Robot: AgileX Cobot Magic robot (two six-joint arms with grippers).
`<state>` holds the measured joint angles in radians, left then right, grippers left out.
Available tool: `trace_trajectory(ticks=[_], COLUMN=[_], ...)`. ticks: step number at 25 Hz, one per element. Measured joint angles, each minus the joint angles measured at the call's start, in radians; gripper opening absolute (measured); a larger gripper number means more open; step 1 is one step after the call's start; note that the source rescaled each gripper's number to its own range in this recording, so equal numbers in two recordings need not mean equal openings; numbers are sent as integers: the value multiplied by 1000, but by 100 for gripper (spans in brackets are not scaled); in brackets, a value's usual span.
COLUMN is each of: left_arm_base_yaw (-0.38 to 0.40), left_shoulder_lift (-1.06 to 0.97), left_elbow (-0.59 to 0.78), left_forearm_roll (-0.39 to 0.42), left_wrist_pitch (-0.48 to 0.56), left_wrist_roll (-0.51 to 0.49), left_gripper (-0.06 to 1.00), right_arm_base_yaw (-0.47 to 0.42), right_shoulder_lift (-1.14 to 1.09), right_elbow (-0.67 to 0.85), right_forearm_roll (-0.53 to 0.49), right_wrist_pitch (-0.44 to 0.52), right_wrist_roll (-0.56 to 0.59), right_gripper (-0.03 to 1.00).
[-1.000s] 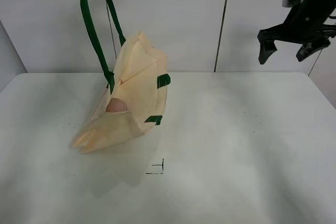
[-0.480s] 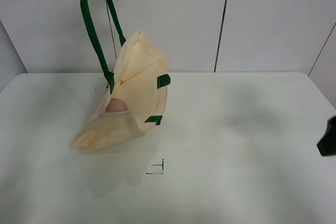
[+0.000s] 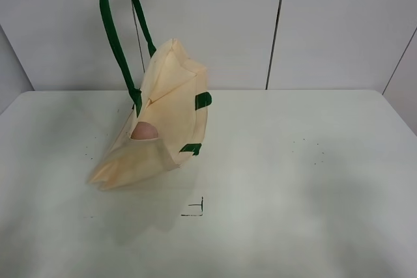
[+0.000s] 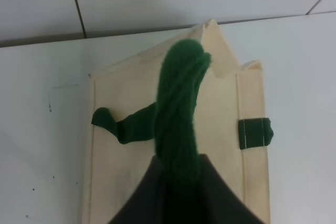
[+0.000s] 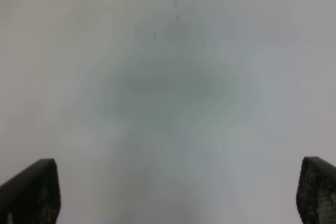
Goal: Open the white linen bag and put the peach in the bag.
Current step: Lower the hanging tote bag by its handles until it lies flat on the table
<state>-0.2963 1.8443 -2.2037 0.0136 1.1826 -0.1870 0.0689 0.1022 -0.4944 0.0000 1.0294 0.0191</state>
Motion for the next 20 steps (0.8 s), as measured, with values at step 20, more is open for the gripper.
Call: trace_trajectory(ticks=[20], left_arm_base_yaw=[0], left_shoulder_lift=[61], left_elbow=[61], left_forearm_roll=[-6], left_wrist_pitch=[-3], left_wrist_roll=[0], left_gripper=[0], right_arm_base_yaw=[-38], right_shoulder_lift=[-106], right_elbow=[0], right_forearm_roll=[12], right_wrist_pitch=[1], right_wrist_roll=[0], right_gripper=[100])
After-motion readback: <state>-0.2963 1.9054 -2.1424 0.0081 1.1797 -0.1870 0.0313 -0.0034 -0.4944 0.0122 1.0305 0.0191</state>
